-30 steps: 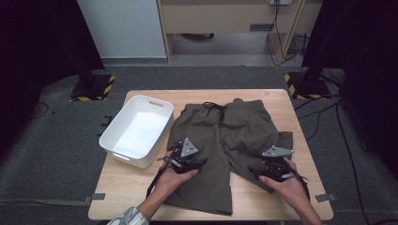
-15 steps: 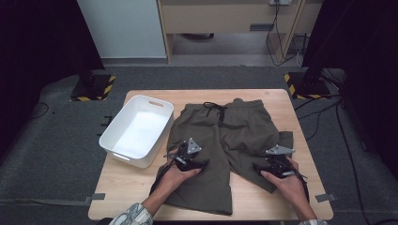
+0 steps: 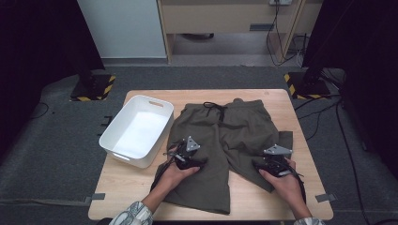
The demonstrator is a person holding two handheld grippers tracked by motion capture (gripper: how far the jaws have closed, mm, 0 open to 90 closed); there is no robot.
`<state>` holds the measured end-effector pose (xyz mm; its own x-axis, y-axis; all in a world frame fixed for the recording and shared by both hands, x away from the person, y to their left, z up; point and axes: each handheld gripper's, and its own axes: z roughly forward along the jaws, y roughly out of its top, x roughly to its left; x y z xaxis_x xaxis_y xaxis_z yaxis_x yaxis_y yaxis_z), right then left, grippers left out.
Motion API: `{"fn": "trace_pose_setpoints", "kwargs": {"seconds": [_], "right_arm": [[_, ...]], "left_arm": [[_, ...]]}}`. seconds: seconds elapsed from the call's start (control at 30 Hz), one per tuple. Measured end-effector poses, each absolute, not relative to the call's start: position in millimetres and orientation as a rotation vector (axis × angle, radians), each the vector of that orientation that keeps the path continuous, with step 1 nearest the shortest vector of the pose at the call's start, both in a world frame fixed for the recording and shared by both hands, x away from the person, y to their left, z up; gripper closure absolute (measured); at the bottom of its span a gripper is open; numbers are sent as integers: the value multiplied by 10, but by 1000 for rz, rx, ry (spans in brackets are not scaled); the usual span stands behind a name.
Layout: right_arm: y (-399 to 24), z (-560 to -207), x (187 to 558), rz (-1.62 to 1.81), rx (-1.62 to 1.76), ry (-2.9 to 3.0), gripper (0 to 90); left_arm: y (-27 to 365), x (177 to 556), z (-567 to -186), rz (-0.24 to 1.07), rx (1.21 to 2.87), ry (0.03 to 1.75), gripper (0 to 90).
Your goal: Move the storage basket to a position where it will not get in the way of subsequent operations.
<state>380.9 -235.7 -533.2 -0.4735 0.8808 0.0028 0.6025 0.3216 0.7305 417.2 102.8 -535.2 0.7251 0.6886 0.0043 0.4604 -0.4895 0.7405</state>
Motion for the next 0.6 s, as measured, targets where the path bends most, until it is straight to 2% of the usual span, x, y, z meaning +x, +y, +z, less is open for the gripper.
{"fn": "trace_pose_setpoints", "kwargs": {"seconds": [0.6], "right_arm": [[-2221,-5369,3976,975,1353,2125,402]], "left_arm": [[1049,4431,-5355,399,2168,873,316]]}}
